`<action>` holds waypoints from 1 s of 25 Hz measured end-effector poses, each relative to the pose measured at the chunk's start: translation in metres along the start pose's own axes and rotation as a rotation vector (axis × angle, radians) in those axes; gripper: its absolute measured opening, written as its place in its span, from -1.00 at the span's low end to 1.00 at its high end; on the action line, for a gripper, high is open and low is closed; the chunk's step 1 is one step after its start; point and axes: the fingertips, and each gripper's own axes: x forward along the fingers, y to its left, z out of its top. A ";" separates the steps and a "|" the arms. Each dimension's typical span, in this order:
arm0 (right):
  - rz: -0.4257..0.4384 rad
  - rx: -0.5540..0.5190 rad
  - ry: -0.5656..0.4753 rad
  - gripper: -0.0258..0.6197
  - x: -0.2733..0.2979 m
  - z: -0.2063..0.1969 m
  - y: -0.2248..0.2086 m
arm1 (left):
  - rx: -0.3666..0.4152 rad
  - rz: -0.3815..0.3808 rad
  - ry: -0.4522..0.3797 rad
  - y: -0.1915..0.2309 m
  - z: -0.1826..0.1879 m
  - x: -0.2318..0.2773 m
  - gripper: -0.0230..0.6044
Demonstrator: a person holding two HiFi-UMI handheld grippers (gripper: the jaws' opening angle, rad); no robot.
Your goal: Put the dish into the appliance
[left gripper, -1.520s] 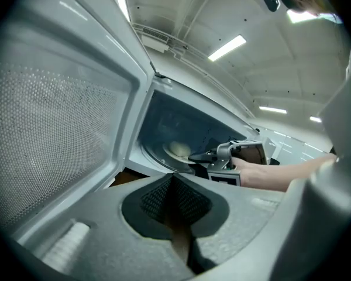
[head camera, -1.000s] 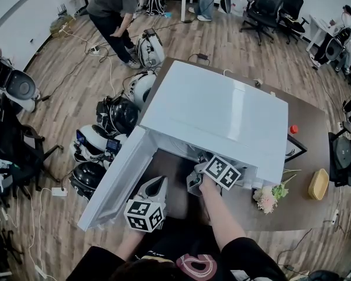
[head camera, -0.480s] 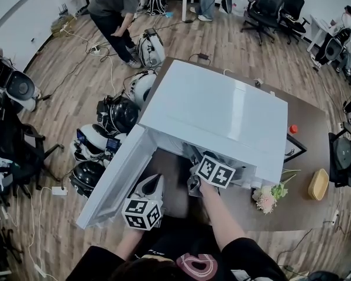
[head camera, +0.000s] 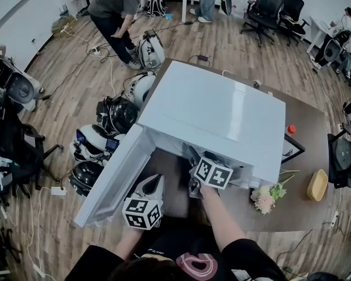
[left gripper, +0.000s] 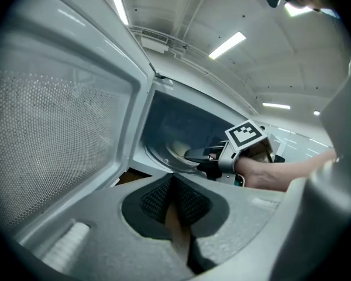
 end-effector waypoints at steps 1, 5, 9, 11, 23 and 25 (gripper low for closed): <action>0.001 0.000 0.004 0.05 0.000 -0.001 0.000 | 0.002 0.001 0.001 0.000 -0.001 0.000 -0.90; 0.013 -0.022 0.003 0.05 -0.001 0.000 0.001 | 0.005 -0.004 0.003 -0.004 -0.003 0.001 -0.90; 0.016 -0.003 0.002 0.06 -0.006 0.002 0.000 | -0.002 -0.004 0.033 -0.005 -0.012 0.004 -0.90; 0.027 -0.011 0.002 0.06 -0.006 0.000 0.001 | -0.004 -0.003 0.047 -0.005 -0.017 0.003 -0.90; 0.243 0.060 0.023 0.12 -0.042 -0.025 0.013 | -0.010 -0.029 0.018 -0.017 -0.013 0.001 -0.90; 0.336 0.087 0.032 0.09 -0.057 -0.030 0.022 | -0.011 -0.036 0.016 -0.020 -0.014 0.001 -0.90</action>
